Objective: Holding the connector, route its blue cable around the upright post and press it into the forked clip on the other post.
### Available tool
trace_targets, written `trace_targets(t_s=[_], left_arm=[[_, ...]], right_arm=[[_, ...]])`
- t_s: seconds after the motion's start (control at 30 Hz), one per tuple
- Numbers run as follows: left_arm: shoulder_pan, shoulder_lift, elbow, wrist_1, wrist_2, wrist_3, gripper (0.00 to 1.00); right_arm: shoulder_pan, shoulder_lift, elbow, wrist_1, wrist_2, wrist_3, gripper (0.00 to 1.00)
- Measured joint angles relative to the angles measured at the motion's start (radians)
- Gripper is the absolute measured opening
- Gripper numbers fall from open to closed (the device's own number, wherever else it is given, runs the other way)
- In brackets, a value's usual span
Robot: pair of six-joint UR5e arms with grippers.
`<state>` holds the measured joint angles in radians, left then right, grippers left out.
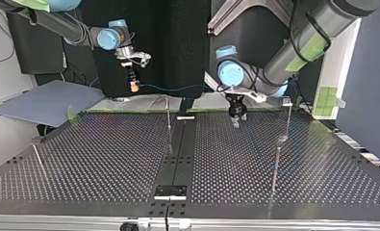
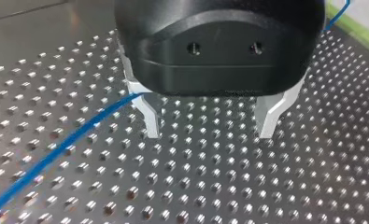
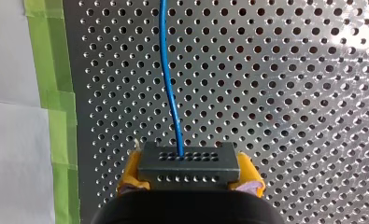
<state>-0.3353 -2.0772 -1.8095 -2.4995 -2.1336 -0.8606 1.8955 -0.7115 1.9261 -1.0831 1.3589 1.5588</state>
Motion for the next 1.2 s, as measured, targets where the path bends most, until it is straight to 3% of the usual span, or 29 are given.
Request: trace_targets(t_s=[0.77, 1.2], left_arm=[[0.000, -0.166, 0.010, -0.028, 0.005, -0.021, 0.99], [0.003, -0.253, 0.012, -0.013, 0.059, -0.085, 0.99]], right_arm=[[0.002, -0.001, 0.000, 0.000, 0.002, 0.002, 0.00], [0.009, -0.001, 0.000, 0.000, 0.003, 0.001, 0.00]])
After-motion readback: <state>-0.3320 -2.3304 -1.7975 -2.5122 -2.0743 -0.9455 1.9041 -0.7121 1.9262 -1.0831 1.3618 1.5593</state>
